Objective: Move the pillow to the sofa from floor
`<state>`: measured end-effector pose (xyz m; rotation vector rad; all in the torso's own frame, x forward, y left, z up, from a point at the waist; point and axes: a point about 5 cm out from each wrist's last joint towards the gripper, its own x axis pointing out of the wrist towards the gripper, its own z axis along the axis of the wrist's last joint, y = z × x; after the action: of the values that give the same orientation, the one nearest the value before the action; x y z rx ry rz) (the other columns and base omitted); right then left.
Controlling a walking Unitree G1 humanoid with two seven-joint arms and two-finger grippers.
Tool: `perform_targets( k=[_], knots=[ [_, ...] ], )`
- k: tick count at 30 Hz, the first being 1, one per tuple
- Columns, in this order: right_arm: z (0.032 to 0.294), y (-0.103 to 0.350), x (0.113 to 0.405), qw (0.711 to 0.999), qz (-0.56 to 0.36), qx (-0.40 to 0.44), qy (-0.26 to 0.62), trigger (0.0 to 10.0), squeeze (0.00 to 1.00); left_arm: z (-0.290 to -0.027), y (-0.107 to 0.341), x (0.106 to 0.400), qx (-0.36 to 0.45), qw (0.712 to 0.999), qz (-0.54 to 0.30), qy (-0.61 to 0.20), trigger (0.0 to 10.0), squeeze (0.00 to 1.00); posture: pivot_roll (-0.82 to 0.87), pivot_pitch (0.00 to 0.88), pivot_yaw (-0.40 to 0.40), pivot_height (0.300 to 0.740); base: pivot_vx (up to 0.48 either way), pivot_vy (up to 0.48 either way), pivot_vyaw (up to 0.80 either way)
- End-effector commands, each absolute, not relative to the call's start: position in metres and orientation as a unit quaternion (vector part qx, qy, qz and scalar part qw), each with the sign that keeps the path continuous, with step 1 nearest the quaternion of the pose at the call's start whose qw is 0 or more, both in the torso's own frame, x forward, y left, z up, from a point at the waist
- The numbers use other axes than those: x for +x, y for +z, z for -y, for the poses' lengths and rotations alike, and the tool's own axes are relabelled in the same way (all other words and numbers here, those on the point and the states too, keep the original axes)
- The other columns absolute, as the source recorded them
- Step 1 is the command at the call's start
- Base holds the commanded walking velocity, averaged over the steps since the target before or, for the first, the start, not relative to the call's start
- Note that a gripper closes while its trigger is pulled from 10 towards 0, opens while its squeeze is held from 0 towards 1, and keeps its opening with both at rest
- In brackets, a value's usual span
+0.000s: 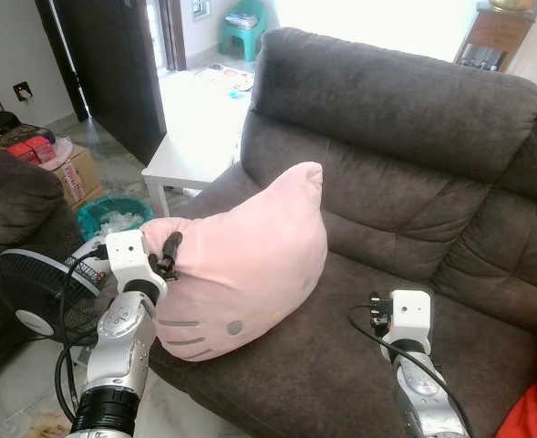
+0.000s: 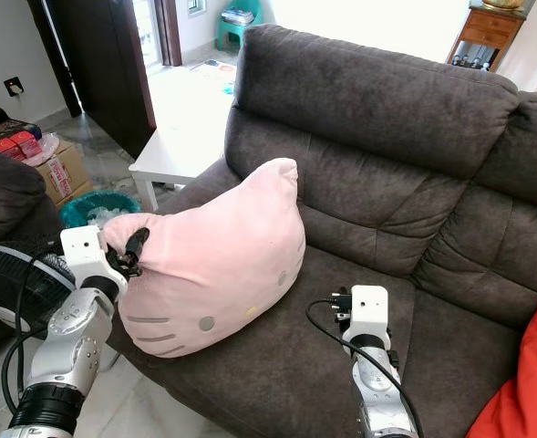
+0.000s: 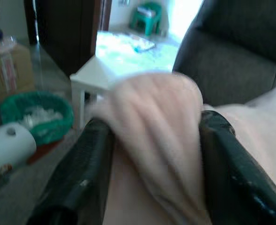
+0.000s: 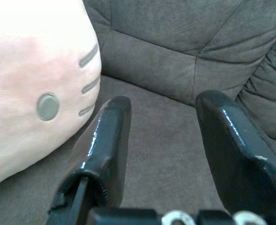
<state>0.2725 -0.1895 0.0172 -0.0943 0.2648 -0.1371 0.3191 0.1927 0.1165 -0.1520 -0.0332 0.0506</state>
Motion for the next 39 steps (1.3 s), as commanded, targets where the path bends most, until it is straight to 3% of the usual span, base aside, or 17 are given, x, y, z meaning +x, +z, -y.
perform_targets(
  k=[1,17,18,19,25,33,39],
  knots=[
    [0.191,0.017,0.273,0.988,-0.132,-0.05,-0.069,10.0,0.0,-0.197,0.126,0.319,-0.058,0.997,0.038,0.036,10.0,1.0,0.15,0.017,-0.089,0.74,0.0,0.0,0.0],
    [0.189,0.017,0.274,0.987,-0.134,-0.049,-0.068,10.0,0.0,-0.189,0.126,0.308,0.013,0.999,0.047,0.005,10.0,1.0,0.16,0.021,-0.088,0.74,0.0,0.0,0.0],
    [0.189,0.016,0.274,0.987,-0.135,-0.049,-0.068,10.0,0.0,-0.184,0.122,0.304,0.039,0.998,0.041,-0.018,10.0,0.64,0.16,0.024,-0.089,0.74,0.0,0.0,0.0],
    [0.189,0.016,0.274,0.987,-0.135,-0.049,-0.068,10.0,0.0,-0.182,0.12,0.301,0.048,0.998,0.038,-0.026,10.0,0.0,0.16,0.024,-0.089,0.74,0.0,0.0,0.0],
    [0.19,0.015,0.274,0.987,-0.135,-0.047,-0.069,10.0,0.0,-0.178,0.107,0.288,0.115,0.991,0.024,-0.061,10.0,0.0,0.17,0.026,-0.088,0.74,0.0,0.0,0.0],
    [0.193,0.016,0.27,0.99,-0.115,-0.022,-0.081,10.0,0.0,-0.181,0.112,0.268,0.188,0.98,0.065,-0.03,10.0,0.0,0.16,0.025,-0.086,0.74,0.0,0.0,0.0],
    [0.196,0.016,0.27,0.99,-0.108,-0.005,-0.09,10.0,0.0,-0.186,0.111,0.26,0.186,0.98,0.069,0.014,10.0,0.0,0.16,0.021,-0.088,0.74,0.0,0.0,0.0]
  ],
)
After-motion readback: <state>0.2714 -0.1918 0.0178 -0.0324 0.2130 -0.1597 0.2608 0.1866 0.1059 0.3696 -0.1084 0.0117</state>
